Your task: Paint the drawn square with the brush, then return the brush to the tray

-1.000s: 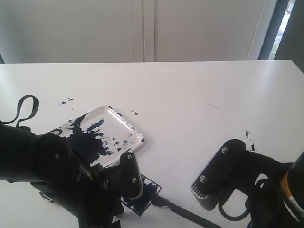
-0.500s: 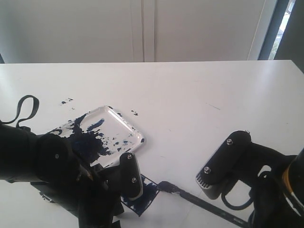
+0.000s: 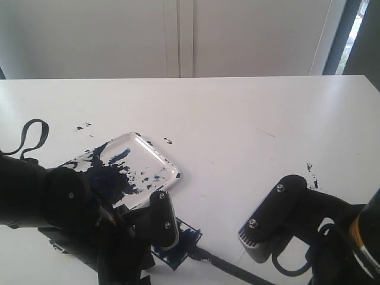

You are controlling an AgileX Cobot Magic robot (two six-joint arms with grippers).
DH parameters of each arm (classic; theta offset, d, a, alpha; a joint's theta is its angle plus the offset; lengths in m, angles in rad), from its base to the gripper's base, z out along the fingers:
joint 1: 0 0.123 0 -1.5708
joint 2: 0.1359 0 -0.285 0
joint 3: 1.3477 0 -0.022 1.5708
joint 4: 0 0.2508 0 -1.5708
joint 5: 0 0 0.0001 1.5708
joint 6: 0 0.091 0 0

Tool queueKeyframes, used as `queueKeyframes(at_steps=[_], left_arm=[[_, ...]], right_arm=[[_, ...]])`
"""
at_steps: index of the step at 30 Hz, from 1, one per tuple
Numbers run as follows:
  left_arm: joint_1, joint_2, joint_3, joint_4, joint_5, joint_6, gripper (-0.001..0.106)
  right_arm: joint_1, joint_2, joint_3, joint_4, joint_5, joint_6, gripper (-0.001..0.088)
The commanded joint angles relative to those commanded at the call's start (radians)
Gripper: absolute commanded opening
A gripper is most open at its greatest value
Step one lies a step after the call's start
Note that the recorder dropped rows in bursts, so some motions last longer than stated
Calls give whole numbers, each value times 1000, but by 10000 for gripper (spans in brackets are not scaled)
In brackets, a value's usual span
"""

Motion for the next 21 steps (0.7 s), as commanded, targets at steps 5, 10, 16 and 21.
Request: queueKeyframes(at_steps=[5, 10, 16, 21], left_arm=[[0, 0, 0, 2, 10, 9, 600], [0, 0, 0, 2, 18, 9, 600], [0, 0, 0, 2, 18, 17, 600], [0, 0, 0, 2, 19, 19, 600]], right_arm=[[0, 38, 0, -41, -22, 2, 0], [0, 78, 0, -68, -89, 2, 0], [0, 77, -10, -104, -125, 30, 0], [0, 49, -43, -107, -122, 33, 0]])
